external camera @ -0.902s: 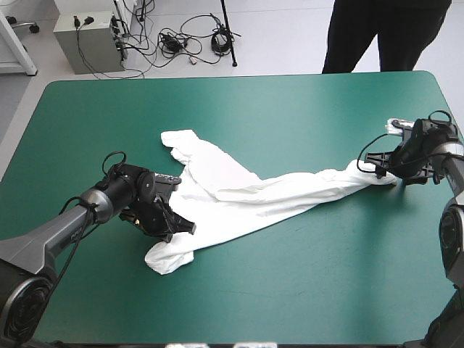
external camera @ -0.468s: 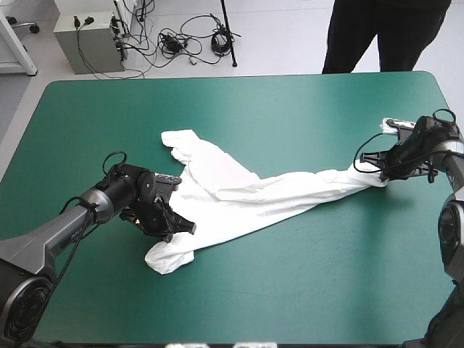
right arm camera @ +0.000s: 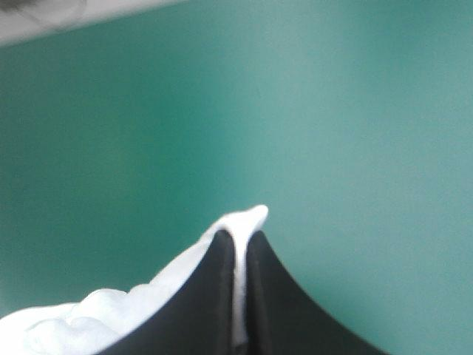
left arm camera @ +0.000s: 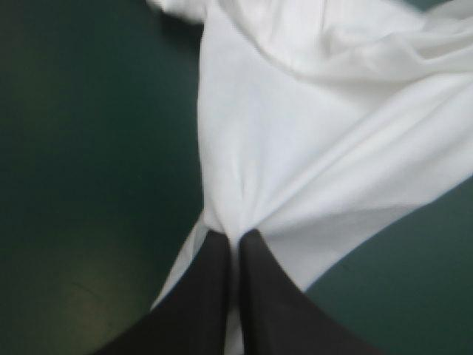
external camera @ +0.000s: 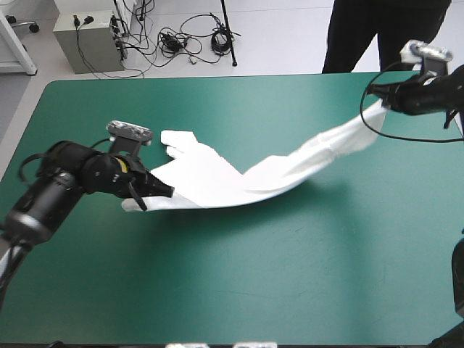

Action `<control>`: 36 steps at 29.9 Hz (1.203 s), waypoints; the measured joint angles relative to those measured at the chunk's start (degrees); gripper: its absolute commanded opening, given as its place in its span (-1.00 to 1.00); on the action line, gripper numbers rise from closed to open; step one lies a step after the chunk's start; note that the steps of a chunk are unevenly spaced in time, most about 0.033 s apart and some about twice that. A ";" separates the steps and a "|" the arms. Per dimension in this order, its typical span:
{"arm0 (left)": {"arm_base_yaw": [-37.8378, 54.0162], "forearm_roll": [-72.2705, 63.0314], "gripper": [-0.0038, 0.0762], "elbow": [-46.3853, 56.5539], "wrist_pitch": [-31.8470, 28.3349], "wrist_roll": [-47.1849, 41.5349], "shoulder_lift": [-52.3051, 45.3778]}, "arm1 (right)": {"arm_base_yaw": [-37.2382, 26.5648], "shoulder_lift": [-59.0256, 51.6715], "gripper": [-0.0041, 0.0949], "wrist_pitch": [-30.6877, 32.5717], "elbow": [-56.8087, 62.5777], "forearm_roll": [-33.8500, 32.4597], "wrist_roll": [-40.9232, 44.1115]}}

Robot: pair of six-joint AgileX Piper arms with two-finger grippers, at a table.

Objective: Fold the cloth

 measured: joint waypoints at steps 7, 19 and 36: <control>0.00 2.03 -0.93 -18.98 3.68 0.00 -9.89 | 0.00 -9.93 -0.95 -0.85 -14.58 0.95 1.86; 0.00 1.16 -0.93 -51.01 10.00 2.95 -11.16 | 0.00 -23.28 -0.95 0.46 -17.71 2.71 2.15; 0.00 -7.06 -0.93 -48.71 10.05 3.29 -12.45 | 24.09 -39.74 -0.95 8.69 -10.20 -24.68 8.56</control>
